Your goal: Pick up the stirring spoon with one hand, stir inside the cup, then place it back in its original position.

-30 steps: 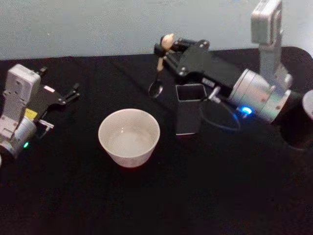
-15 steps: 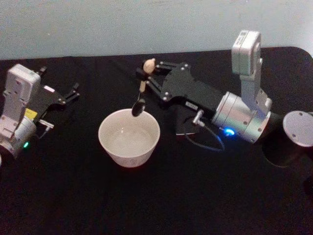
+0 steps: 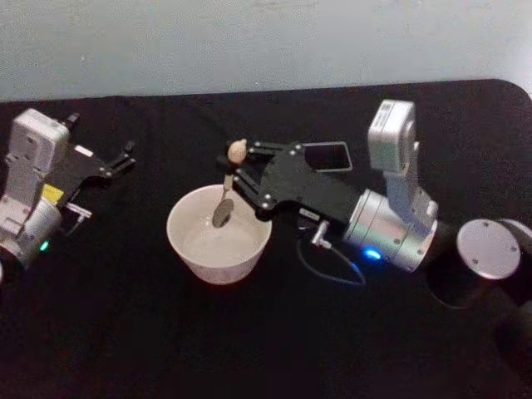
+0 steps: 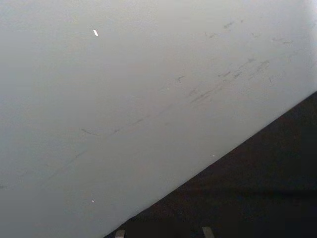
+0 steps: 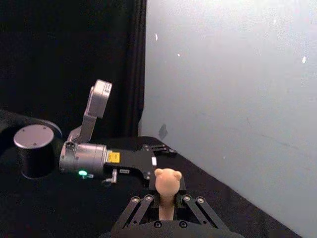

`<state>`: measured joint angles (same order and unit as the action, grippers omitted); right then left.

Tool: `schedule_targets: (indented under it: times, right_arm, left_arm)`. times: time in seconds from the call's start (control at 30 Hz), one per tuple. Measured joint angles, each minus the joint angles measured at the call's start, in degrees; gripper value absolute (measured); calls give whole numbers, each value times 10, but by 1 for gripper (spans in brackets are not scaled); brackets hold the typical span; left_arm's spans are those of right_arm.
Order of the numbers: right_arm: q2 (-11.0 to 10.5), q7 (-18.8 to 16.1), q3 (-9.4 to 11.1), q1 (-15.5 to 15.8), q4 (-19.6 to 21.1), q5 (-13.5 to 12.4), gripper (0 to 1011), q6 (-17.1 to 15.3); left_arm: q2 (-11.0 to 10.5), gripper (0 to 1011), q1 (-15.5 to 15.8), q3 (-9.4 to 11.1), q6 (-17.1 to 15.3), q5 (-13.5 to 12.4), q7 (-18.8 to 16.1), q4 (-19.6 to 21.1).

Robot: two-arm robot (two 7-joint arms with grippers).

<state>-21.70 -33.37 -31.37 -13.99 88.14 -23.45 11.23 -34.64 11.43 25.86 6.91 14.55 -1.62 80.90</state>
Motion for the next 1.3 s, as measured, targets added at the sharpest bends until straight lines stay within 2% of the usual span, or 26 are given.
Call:
schedule_targets:
  times: [0.2, 0.73, 1.3]
  right_arm:
    - [11, 2, -5, 2, -24, 15, 174, 13]
    - [36, -3, -4, -2, -82, 34, 174, 36]
    - [46, -1, 4, -5, -94, 44, 174, 39]
  left_arm:
    - [0, 1001, 0, 0, 0, 0, 0, 0]
    - [0, 1001, 0, 0, 0, 0, 0, 0]
    - [0, 1001, 0, 0, 0, 0, 0, 0]
